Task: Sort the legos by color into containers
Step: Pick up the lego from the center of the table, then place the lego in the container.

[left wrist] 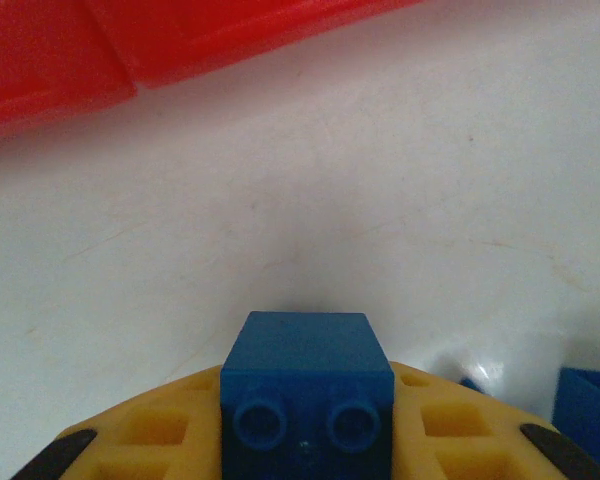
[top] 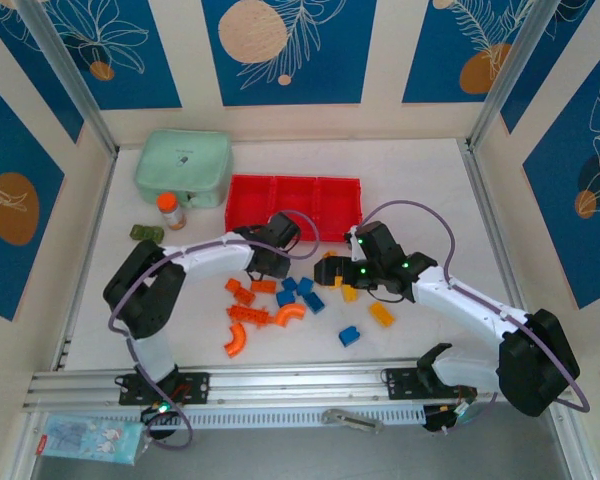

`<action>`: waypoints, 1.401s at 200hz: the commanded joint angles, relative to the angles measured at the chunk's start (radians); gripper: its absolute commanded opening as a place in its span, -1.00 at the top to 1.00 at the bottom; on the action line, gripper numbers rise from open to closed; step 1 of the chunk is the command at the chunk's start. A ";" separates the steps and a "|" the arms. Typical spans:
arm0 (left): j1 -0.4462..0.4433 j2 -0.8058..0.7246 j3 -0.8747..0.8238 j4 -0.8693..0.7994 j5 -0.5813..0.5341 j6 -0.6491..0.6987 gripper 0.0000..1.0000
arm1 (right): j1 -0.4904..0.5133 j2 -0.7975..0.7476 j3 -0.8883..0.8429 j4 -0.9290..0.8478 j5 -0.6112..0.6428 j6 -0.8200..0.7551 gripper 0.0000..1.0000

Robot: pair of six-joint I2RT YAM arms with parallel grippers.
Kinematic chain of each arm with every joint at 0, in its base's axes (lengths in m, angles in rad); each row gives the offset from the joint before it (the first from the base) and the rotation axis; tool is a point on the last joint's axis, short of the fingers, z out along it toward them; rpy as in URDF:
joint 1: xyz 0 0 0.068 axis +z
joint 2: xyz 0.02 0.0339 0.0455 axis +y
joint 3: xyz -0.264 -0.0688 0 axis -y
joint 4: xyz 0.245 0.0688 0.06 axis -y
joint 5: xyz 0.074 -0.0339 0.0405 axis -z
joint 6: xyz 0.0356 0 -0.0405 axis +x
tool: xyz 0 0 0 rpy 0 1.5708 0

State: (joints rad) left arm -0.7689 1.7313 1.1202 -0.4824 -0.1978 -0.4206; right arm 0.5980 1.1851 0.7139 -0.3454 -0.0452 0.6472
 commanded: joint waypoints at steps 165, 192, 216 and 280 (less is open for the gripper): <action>0.291 0.182 0.427 -0.073 -0.130 -0.016 0.54 | -0.070 0.135 0.157 0.064 -0.059 0.030 -0.98; 0.299 0.225 0.464 -0.087 -0.116 -0.005 0.26 | -0.079 0.131 0.168 0.045 -0.061 0.015 -0.98; 0.301 0.229 0.475 -0.106 -0.118 0.002 0.05 | -0.087 0.126 0.183 0.027 -0.074 -0.001 -0.98; 0.295 0.082 0.355 -0.105 0.038 -0.016 -0.14 | -0.096 0.095 0.198 -0.081 -0.070 -0.060 -0.98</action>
State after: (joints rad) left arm -0.4751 1.9270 1.5429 -0.5732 -0.2684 -0.4248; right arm 0.5098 1.3167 0.8959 -0.3443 -0.0906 0.6243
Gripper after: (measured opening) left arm 0.559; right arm 0.990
